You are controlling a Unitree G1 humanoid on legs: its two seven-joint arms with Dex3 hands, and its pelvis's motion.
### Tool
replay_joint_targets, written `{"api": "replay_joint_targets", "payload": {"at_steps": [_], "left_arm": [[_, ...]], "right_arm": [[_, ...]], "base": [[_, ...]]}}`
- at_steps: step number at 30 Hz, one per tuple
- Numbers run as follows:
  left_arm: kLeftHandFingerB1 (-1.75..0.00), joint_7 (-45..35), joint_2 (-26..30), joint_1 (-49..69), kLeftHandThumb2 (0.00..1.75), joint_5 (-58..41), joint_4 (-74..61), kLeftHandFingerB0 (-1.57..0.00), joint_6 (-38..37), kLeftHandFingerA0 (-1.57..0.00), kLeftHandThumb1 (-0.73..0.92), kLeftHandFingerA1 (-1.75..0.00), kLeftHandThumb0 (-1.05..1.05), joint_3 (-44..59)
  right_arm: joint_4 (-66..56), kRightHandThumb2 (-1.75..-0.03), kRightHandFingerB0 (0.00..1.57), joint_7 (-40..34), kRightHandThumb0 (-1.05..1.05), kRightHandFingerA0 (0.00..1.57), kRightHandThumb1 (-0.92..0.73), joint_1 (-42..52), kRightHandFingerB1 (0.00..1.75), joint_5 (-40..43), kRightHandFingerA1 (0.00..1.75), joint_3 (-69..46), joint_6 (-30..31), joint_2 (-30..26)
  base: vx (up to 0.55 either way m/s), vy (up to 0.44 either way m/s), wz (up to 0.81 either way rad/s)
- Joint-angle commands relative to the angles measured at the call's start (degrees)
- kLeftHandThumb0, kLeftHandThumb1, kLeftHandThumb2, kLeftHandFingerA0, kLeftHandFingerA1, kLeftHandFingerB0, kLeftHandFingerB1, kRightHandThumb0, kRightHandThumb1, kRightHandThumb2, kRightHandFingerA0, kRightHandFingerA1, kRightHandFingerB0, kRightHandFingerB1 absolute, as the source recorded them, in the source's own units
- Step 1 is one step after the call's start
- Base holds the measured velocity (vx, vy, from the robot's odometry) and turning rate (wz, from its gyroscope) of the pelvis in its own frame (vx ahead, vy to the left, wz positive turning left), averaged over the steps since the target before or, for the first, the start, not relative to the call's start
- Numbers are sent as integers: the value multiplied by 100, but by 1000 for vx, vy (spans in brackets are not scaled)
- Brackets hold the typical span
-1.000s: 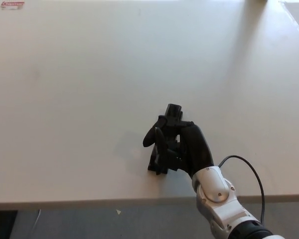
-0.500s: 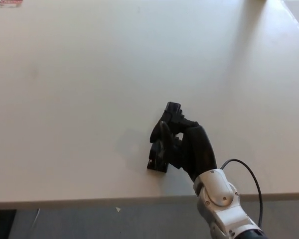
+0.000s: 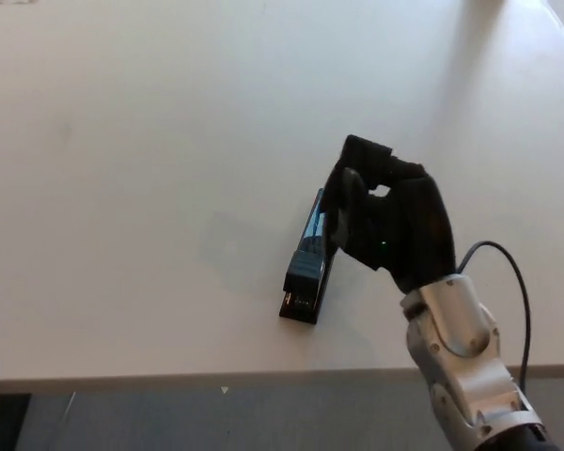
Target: The robot uses its right hand to press on the stapler that is in the middle of the desk
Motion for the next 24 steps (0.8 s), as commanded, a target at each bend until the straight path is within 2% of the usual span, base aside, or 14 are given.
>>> {"api": "replay_joint_targets", "payload": {"at_steps": [1, 2, 3, 4, 5, 6, 12, 14, 17, 19, 20, 22, 23, 24], "left_arm": [[-35, 219, 447, -366, 117, 228, -230, -7, -56, -6, 72, -47, -94, 517], [-30, 250, 499, -396, 121, 233, -229, -7, 33, 0, 75, -44, -96, 524], [-27, 292, 548, -438, 121, 225, -241, -3, 122, 0, 76, -43, -99, 534], [-27, 349, 574, -497, 122, 255, -249, -2, 184, 0, 74, -43, -95, 546], [-24, 411, 601, -668, 123, 321, -193, -2, 203, 0, 78, -42, -97, 584], [-25, 488, 632, -854, 123, 377, -120, -6, 218, -3, 77, -44, -97, 653], [-25, 1130, 603, -1441, 125, 686, -106, -8, 443, 0, 78, -50, -96, 961], [-37, 1285, 622, -1697, 80, 743, -84, 0, 467, -4, 92, -54, -101, 1069], [-18, 1571, 776, -1993, 126, 609, -76, -7, 765, -4, 79, -44, -105, 1204], [-19, 1673, 831, -2143, 126, 598, 7, -5, 814, -4, 78, -43, -105, 1334], [-19, 1689, 824, -2208, 127, 647, 103, -3, 766, -4, 79, -44, -105, 1396], [-23, 1676, 816, -2355, 126, 686, 286, -2, 659, -4, 78, -46, -100, 1453], [-25, 1723, 813, -2418, 126, 661, 375, -3, 681, -3, 75, -47, -95, 1478], [-25, 1711, 821, -2462, 126, 650, 431, -3, 671, -3, 75, -47, -95, 1492]], "right_arm": [[-6244, -119, 133, 935, -72, 138, -68, 2282, 149, 2747, 150, -1630, 1699, -2738], [-6348, -119, 130, 1017, -74, 136, -70, 2547, 149, 2865, 151, -1879, 1516, -2854], [-6417, -67, 74, 1110, -89, 88, -88, 2723, 175, 3063, 175, -2071, 1453, -2987], [-6435, -116, 123, 1280, -77, 131, -70, 2856, 147, 3408, 150, -2247, 1370, -3104], [-6421, -122, 114, 1573, -79, 128, -76, 3125, 143, 3723, 150, -2605, 1108, -3242], [-6421, -72, 64, 1765, -85, 80, -88, 3391, 175, 3849, 175, -2896, 847, -3280], [-6633, -106, 83, 2326, -89, 113, -73, 4779, 128, 4922, 148, -3830, 472, -3131], [-6568, -111, 86, 2346, -87, 118, -79, 5096, 127, 4613, 150, -3994, 3, -2975], [-6142, -74, 70, 3207, -90, 82, -84, 5830, 154, 4714, 174, -4244, -523, -2695], [-5895, -116, 118, 3631, -60, 121, -65, 6108, 136, 4821, 138, -4300, -485, -2605], [-5638, -72, 63, 3868, -83, 79, -89, 6294, 175, 4774, 175, -4384, -619, -2518], [-5351, -72, 63, 4349, -80, 80, -88, 6433, 175, 5038, 175, -4520, -441, -2406], [-4984, -122, 119, 4504, -65, 127, -76, 6504, 141, 5016, 144, -4626, -379, -2334], [-4857, -122, 119, 4534, -65, 127, -76, 6493, 141, 4960, 144, -4645, -419, -2322]], "base": [[0, 0, 0], [0, 0, 0], [0, 0, 0], [0, 0, 0], [0, 0, 0], [0, 0, 0], [0, 0, 0], [0, 0, 0], [0, 0, 0], [0, 0, 0], [0, 0, 0], [0, 0, 0], [0, 0, 0], [0, 0, 0]]}}
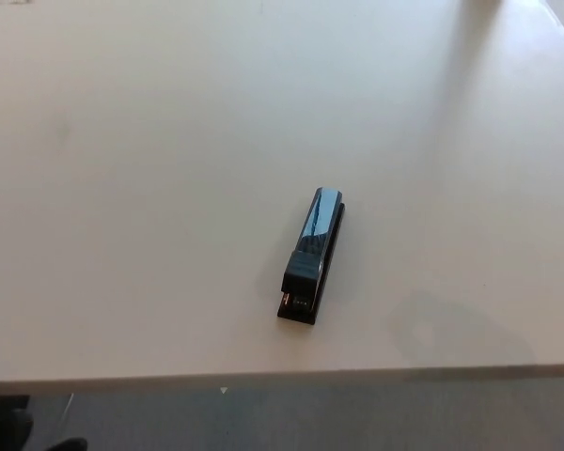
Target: The robot uses its right hand to press on the stapler that is in the middle of the desk
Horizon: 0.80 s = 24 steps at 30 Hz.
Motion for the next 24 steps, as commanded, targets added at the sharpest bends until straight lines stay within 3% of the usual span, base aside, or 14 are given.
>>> {"api": "replay_joint_targets", "payload": {"at_steps": [1, 3, 4, 5, 6, 7, 8, 9, 11, 15, 19, 20, 21, 24], "left_arm": [[-24, 1306, 577, -1274, 127, 599, 529, -5, 620, 0, 77, -47, -94, 907], [-33, 1254, 685, -1410, 83, 524, 838, 0, 653, -1, 92, -51, -98, 982], [-33, 1258, 694, -1435, 83, 531, 882, 0, 662, -1, 92, -51, -98, 1002], [-23, 1270, 746, -1462, 127, 565, 1023, -7, 682, 0, 79, -47, -97, 1094], [-26, 1236, 758, -1483, 117, 562, 1158, 0, 673, -8, 74, -51, -93, 1127], [-24, 1182, 882, -1539, 121, 591, 1503, -1, 712, -2, 73, -46, -89, 1211], [-18, 1159, 936, -1584, 121, 595, 1666, -7, 750, -5, 76, -42, -95, 1229], [-18, 1124, 1007, -1650, 121, 684, 1931, -5, 739, -4, 76, -39, -96, 1258], [-21, 1141, 1028, -1719, 120, 766, 2139, -6, 705, -3, 75, -40, -95, 1287], [-23, 1065, 1229, -2010, 120, 900, 3018, -5, 628, -3, 78, -34, -91, 1352], [-30, 1154, 1440, -2177, 76, 1592, 3862, -4, 102, -4, 92, -39, -85, 1519], [-29, 1212, 1533, -2212, 75, 1686, 4014, -5, 179, -5, 91, -38, -88, 1504], [-30, 1256, 1580, -2228, 74, 1784, 4124, -7, 163, -9, 92, -41, -90, 1503], [-42, 1369, 2312, -2346, 114, 2369, 5261, -7, 410, -11, 72, -49, -84, 1313]], "right_arm": [[-969, -68, 72, 3646, -83, 89, -92, 2460, 175, 3358, 175, -2089, -726, -534], [-217, -123, 123, 3771, -79, 138, -76, 2538, 149, 3034, 155, -2079, -638, -547], [-104, -123, 123, 3794, -79, 138, -76, 2536, 149, 2982, 155, -2075, -628, -553], [425, -71, 81, 4006, -85, 95, -92, 2452, 175, 2917, 175, -2040, -596, -492], [701, -72, 83, 3896, -84, 96, -92, 2488, 175, 2777, 175, -2018, -506, -454], [1522, -126, 125, 3916, -71, 137, -81, 2300, 147, 2568, 152, -1891, -255, -411], [1948, -85, 92, 3962, -80, 109, -83, 2157, 175, 2447, 175, -1855, -269, -398], [2529, -125, 128, 3705, -78, 144, -81, 1987, 151, 2109, 158, -1770, -206, -429], [3076, -87, 103, 3678, -86, 120, -75, 1777, 175, 1844, 175, -1722, -342, -504], [4622, -131, 132, 3195, -82, 149, -87, 1013, 155, 1011, 163, -1491, -717, -708], [5786, -69, 98, 2667, -92, 121, -90, 544, 175, 396, 175, -1195, -548, -945], [6053, -129, 136, 2626, -90, 152, -83, 401, 161, 335, 168, -1163, -567, -976], [6194, -94, 111, 2576, -90, 126, -74, 345, 175, 280, 175, -1129, -565, -1006], [7159, -127, 142, 2022, -95, 157, -78, 1, 165, -313, 173, -718, -330, -1268]], "base": [[0, 0, 0], [0, 0, 0], [0, 0, 0], [0, 0, 0], [0, 0, 0], [0, 0, 0], [0, 0, 0], [0, 0, 0], [0, 0, 0], [0, 0, 0], [0, 0, 0], [0, 0, 0], [0, 0, 0], [0, 0, 0]]}}
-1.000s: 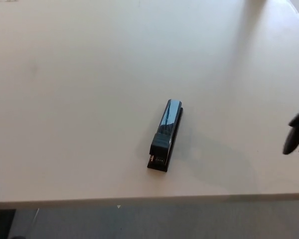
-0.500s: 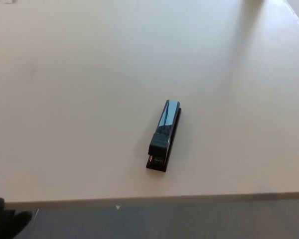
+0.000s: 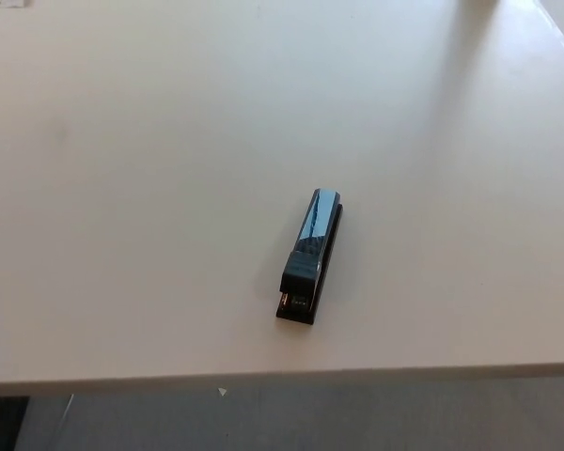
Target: The robot uses its right hand to press on the stapler that is in the middle of the desk
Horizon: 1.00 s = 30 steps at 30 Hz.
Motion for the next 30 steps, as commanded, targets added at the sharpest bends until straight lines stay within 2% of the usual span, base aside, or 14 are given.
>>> {"api": "replay_joint_targets", "payload": {"at_steps": [1, 2, 6, 7, 10, 12, 17, 19, 20, 22, 23, 24, 25, 30], "left_arm": [[-44, 888, 1546, -841, 114, 2097, 3363, -9, 385, -16, 74, -50, -86, 274], [-47, 857, 1811, -1043, 112, 2131, 3994, 0, 434, -6, 52, -51, -37, 129], [-47, 865, 2299, -1774, 115, 2124, 5454, 0, 800, -6, 57, -50, -36, -321], [-47, 812, 2326, -1985, 114, 2054, 5772, 0, 925, -6, 54, -50, -37, -403], [-34, 843, 2343, -2628, 72, 2049, 6642, -15, 1328, -20, 92, -41, -78, -732], [-43, 865, 2305, -2814, 111, 2066, 6944, -11, 1442, -13, 75, -49, -85, -860], [-46, 1380, 2249, -2973, 116, 2592, 7576, 0, 1476, -5, 59, -48, -36, -1431], [-45, 1579, 2233, -3082, 115, 2701, 7791, 0, 1527, -5, 58, -48, -36, -1609], [-46, 1716, 2175, -3081, 117, 2880, 7969, 0, 1496, -5, 60, -48, -35, -1806], [-45, 1886, 2150, -3160, 116, 2947, 8136, 0, 1509, -6, 59, -48, -36, -1948], [-46, 1948, 2089, -3207, 116, 2927, 8241, -1, 1532, -7, 59, -48, -36, -1976], [-42, 1534, 1994, -3281, 111, 2473, 8315, -8, 1955, -8, 76, -46, -85, -1730], [-39, 1512, 1877, -3290, 109, 2346, 8416, -13, 1933, 0, 72, -43, -79, -1664], [-40, 1541, 1817, -3357, 105, 2134, 8612, -7, 2018, -5, 68, -45, -77, -1609]], "right_arm": [[4006, -127, 141, 400, -94, 157, -78, -1204, 164, -1077, 172, 367, -298, -961], [4229, -125, 141, 225, -91, 157, -75, -1301, 162, -1238, 171, 514, -244, -992], [4602, -123, 140, -354, -89, 157, -70, -1675, 161, -1543, 169, 867, 208, -965], [4657, -90, 104, -311, -94, 118, -74, -1744, 175, -1531, 175, 887, 240, -941], [4812, -120, 146, -386, -85, 156, -69, -2051, 161, -1516, 166, 977, 457, -839], [4901, -87, 105, -550, -93, 118, -73, -2168, 175, -1659, 175, 1147, 535, -774], [5087, -121, 138, -835, -78, 147, -69, -2180, 154, -1938, 159, 1524, 836, -601], [5161, -66, 86, -789, -89, 97, -86, -2163, 175, -1953, 175, 1597, 755, -579], [5201, -67, 68, -677, -89, 66, -91, -2058, 93, -2144, 111, 1831, 869, -635], [5258, -69, 60, -601, -90, 66, -92, -2098, 55, -2299, 60, 2061, 957, -693], [5276, -115, 34, -173, -90, 46, -66, -2170, 50, -2053, 59, 1930, 1327, -702], [5324, -64, 30, 233, -92, 27, -80, -2230, 37, -1646, 43, 1627, 1732, -657], [5383, -100, 11, 278, -91, 3, -59, -2326, 37, -1414, 32, 1454, 2118, -601], [5462, -101, 11, 282, -92, 3, -60, -2421, 36, -1328, 30, 1410, 2250, -582]], "base": [[0, 0, 0], [0, 0, 0], [0, 0, 0], [0, 0, 0], [0, 0, 0], [0, 0, 0], [0, 0, 0], [0, 0, 0], [0, 0, 0], [0, 0, 0], [0, 0, 0], [0, 0, 0], [0, 0, 0], [0, 0, 0]]}}
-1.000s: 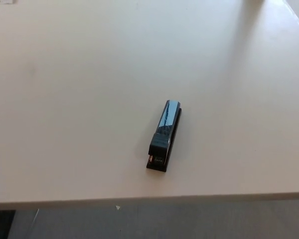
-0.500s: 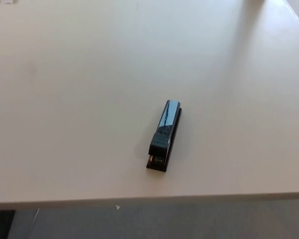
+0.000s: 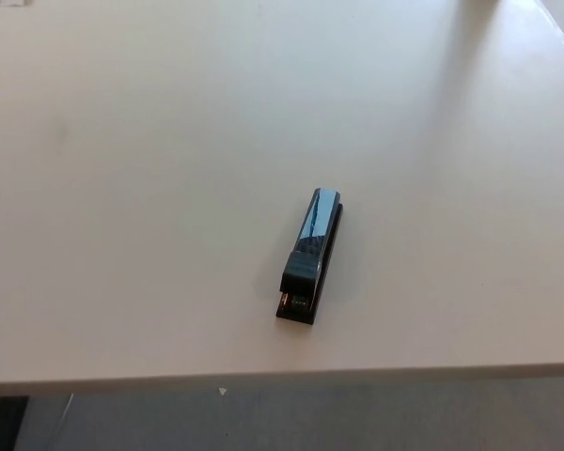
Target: The robot uses its right hand to press on the stapler that is in the middle of the desk
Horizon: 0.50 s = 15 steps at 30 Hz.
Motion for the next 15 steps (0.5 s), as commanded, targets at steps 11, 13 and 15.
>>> {"api": "replay_joint_targets", "payload": {"at_steps": [11, 13, 15], "left_arm": [[-40, 1026, 391, -1288, 105, 1114, 2591, -7, 1361, -5, 68, -45, -77, -449], [-40, 1032, 398, -1338, 105, 1158, 2624, -7, 1367, -5, 68, -45, -77, -426], [-40, 1037, 397, -1354, 105, 1198, 2640, -7, 1372, -5, 68, -45, -77, -398]], "right_arm": [[1293, -101, 11, 375, -92, 3, -60, -863, 36, -643, 30, 82, 1753, -465], [1301, -101, 11, 380, -92, 3, -60, -888, 36, -673, 30, 45, 1771, -459], [1303, -101, 11, 384, -92, 3, -60, -895, 36, -702, 30, 17, 1784, -458]], "base": [[0, 0, 0], [0, 0, 0], [0, 0, 0]]}}
